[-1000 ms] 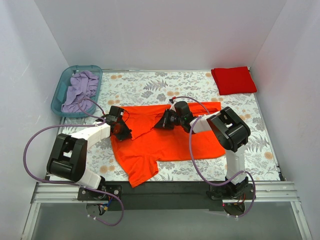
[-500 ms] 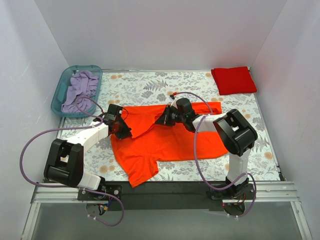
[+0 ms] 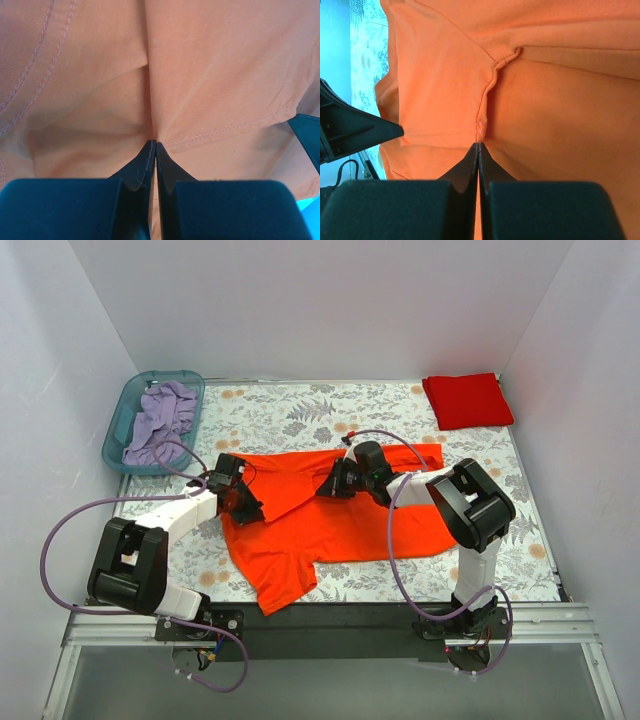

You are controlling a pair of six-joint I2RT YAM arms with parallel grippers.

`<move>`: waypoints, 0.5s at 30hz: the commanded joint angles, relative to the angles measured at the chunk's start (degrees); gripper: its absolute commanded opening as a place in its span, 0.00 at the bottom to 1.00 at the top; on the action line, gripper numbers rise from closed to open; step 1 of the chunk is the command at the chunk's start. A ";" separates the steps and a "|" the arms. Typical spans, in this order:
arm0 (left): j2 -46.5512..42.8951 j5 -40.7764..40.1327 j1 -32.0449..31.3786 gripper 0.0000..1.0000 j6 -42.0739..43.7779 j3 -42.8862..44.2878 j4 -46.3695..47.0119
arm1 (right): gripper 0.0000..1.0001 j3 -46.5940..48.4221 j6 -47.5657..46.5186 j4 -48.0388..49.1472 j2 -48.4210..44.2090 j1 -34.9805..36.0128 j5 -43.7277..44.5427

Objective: Fold and stack the t-shirts
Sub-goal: Fold the tshirt

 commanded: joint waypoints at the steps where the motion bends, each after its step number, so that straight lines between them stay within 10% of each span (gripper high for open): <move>1: -2.63 -0.29 0.09 0.00 -0.66 -0.88 0.18 | 0.01 0.80 -2.22 0.22 0.62 -0.33 0.89; 10: -3.86 -6.33 2.28 0.48 1.88 5.08 -1.31 | 0.29 2.91 -7.40 -3.82 -3.33 -2.43 1.15; 15: -0.44 -7.76 10.09 0.58 5.67 11.59 -0.62 | 0.37 5.98 -14.07 -9.80 -7.20 -8.74 1.07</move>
